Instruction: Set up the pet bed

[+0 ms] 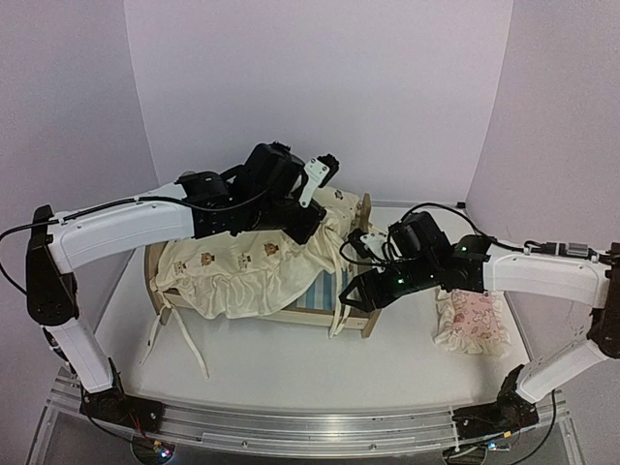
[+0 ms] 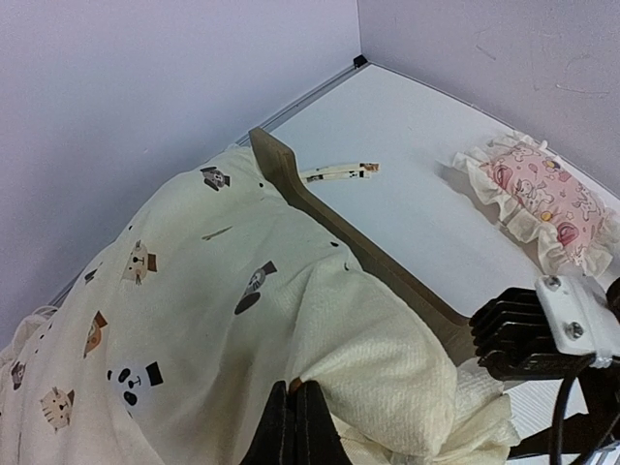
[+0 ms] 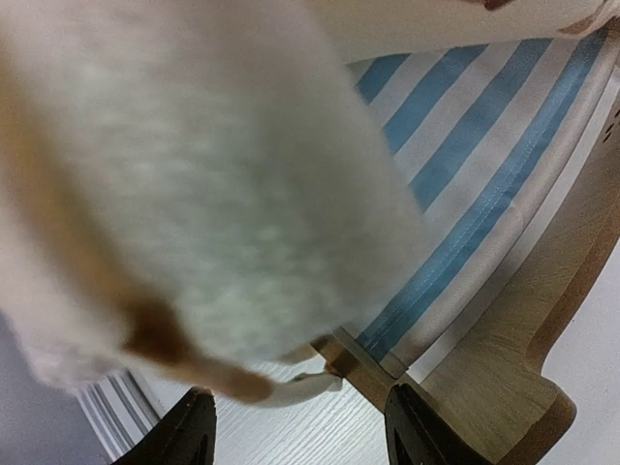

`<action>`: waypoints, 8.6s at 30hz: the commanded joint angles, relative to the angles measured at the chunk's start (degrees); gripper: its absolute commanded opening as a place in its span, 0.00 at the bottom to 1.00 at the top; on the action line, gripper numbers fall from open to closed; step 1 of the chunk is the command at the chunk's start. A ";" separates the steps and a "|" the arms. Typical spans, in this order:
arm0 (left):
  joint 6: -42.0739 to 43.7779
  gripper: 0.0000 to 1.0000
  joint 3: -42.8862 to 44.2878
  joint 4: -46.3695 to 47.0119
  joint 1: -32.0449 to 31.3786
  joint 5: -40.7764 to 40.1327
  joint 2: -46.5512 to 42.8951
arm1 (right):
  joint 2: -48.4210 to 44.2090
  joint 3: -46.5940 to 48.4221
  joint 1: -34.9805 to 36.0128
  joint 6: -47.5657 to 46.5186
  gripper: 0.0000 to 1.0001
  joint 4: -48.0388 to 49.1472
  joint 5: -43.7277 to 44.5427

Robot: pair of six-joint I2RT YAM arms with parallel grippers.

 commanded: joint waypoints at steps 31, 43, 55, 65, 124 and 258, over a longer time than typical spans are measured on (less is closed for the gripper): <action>-2.49 0.00 -4.84 6.33 0.96 -0.82 -5.31 | 3.67 19.39 0.23 -1.16 0.00 -18.46 16.20; -3.50 0.00 -7.34 6.84 0.99 0.14 -6.22 | 13.91 26.46 0.13 -1.50 0.00 -25.52 20.76; -4.39 0.00 -8.55 7.85 0.96 1.45 -5.43 | 19.48 26.58 0.16 5.11 0.00 -28.13 22.29; -4.57 0.00 -8.72 7.93 0.96 1.85 -3.57 | 19.79 26.36 0.13 8.14 0.24 -31.17 19.74; -7.52 0.13 -3.38 6.42 0.96 9.76 4.06 | 7.22 21.12 9.11 16.06 0.00 -28.27 41.91; -17.91 0.00 -35.57 63.61 -11.87 13.92 15.27 | 9.97 22.77 10.23 28.96 0.00 -32.59 46.86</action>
